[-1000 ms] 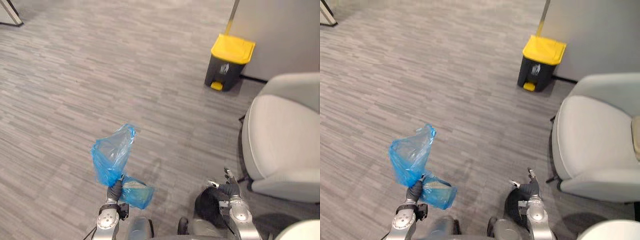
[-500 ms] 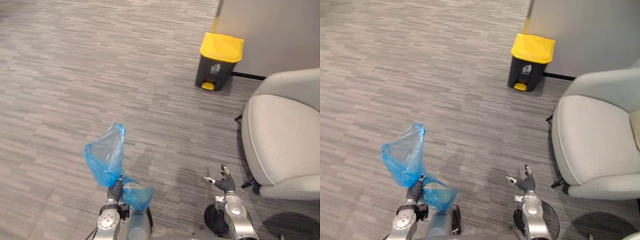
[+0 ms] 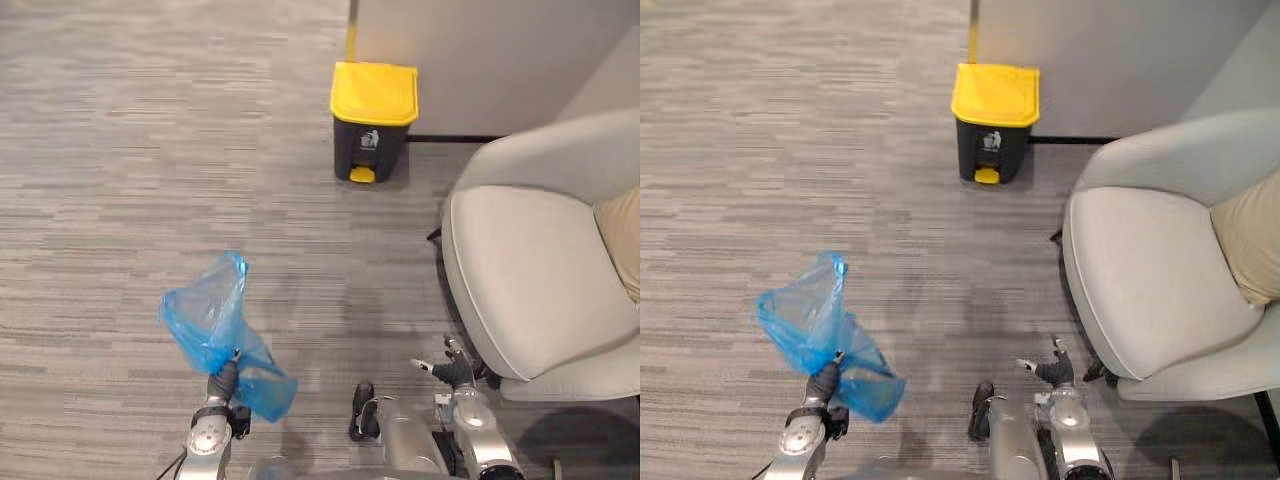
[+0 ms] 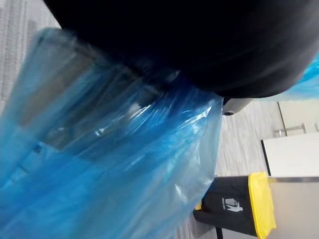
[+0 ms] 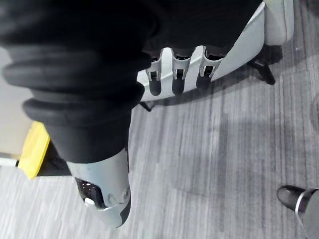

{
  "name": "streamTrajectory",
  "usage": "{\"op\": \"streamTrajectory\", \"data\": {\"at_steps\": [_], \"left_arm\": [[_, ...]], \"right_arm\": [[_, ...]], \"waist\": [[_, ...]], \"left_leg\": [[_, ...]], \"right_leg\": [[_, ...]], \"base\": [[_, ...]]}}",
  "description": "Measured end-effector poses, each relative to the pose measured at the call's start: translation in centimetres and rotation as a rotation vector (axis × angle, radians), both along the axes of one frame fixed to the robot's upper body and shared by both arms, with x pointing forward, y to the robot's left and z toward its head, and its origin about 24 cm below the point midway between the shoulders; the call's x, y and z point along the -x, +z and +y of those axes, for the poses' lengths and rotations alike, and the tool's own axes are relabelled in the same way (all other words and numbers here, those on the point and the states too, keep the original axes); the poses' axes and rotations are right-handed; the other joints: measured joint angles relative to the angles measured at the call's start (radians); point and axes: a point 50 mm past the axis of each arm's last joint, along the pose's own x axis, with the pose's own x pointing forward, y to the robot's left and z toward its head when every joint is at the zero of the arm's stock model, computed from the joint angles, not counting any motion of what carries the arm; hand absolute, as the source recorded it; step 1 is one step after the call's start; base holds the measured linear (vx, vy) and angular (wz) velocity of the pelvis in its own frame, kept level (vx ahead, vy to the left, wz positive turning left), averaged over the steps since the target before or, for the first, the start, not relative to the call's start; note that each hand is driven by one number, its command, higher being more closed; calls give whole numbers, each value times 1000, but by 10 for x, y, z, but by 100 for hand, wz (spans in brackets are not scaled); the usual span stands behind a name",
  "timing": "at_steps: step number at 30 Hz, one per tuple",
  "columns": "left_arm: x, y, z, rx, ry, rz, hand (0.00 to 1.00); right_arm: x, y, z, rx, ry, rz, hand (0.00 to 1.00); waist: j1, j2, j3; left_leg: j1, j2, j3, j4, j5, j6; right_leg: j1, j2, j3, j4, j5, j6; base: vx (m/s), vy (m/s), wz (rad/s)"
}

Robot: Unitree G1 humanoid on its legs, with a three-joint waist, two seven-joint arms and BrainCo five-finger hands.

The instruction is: Gather rubbish on tea table into small bin, then transfer packed bag to large trash can.

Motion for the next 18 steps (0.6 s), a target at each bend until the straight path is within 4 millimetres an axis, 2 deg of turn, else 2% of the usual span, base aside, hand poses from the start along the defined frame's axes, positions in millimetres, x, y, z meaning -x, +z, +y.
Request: {"op": "streamTrajectory", "data": {"at_steps": [1,3,4,5,6,7,8,9,10,11,12,13,14,15,16,18], "left_arm": [[2,0,-3,11,3,-1,100],[0,2,-4,16,5,-14,100],[0,3,-3,21,10,-20,100],[1,3,-3,21,12,-20,100],[4,2,-2,18,15,-11,100],[7,0,1,14,21,1,100],[8,0,1,15,23,5,100],[9,-1,-1,19,23,7,100],[13,-3,0,20,32,19,100],[12,-3,2,13,30,23,100],[7,0,6,-1,28,8,100],[4,1,7,-3,29,-1,100],[4,1,7,-4,29,-1,100],[5,1,7,-6,30,1,100],[8,0,9,-9,32,11,100],[10,0,12,-28,19,17,100]], "right_arm": [[-1,5,3,-6,0,-31,0],[-5,11,6,-19,-8,-65,0],[-8,14,5,-21,-12,-80,0],[-9,14,5,-22,-13,-85,0],[-12,15,6,-25,-14,-90,0],[-14,15,6,-26,-17,-92,0],[-14,14,5,-24,-22,-88,0],[-10,11,0,-10,-31,-68,0],[-7,6,-2,-7,-38,-37,0],[-7,1,3,-24,-40,-14,0],[-7,0,4,-27,-38,-10,0],[-7,0,4,-24,-36,-10,0],[-9,1,4,-24,-35,-14,0],[-11,2,5,-27,-31,-19,0],[-14,2,8,-28,-21,-25,0],[-11,1,8,-20,-15,-15,0]], "waist": [[15,2,3],[41,-6,8],[53,-14,11],[63,-15,11],[74,-23,18],[83,-32,23],[86,-40,26],[93,-30,20],[106,-24,19],[108,-54,14],[103,-76,3],[95,-82,4],[95,-82,4],[97,-81,3],[96,-81,4],[89,-82,4]], "left_leg": [[-86,36,-6,188,27,2],[-228,46,1,332,-88,34],[-300,36,22,318,-130,64],[-332,30,30,287,-150,70],[-377,-2,29,182,-164,84],[-403,-53,17,24,-160,77],[-411,-80,7,-70,-148,68],[-398,-116,-5,-291,-77,34],[-374,-134,-15,-382,83,78],[-369,-161,3,-384,68,77],[-382,-192,13,-365,38,103],[-396,-207,27,-300,-11,141],[-392,-207,42,-273,-40,150],[-371,-211,58,-252,-79,157],[-322,-219,78,-258,-117,159],[-214,-241,104,-320,-142,165]], "right_leg": [[62,17,16,-57,-4,0],[125,22,40,-115,-7,3],[162,20,59,-150,-15,4],[177,18,70,-161,-19,9],[204,6,95,-177,-33,34],[229,-19,115,-186,-47,59],[239,-32,124,-188,-56,75],[253,-45,144,-191,-78,113],[277,-48,168,-198,-89,147],[282,-75,179,-214,-88,148],[285,-104,192,-240,-72,151],[300,-129,204,-247,-60,179],[308,-142,210,-234,-62,183],[303,-157,224,-183,-65,191],[256,-182,238,-26,-63,232],[108,-226,266,349,-10,330]], "base": [[403,23,-36],[305,48,-33],[243,59,-32],[317,121,-44],[347,192,-49],[359,217,-47],[381,261,-42],[493,360,-54],[515,361,-45],[560,329,-24],[476,236,4],[463,232,1],[350,196,-16],[413,223,-38],[409,212,-46],[395,144,-27]]}}
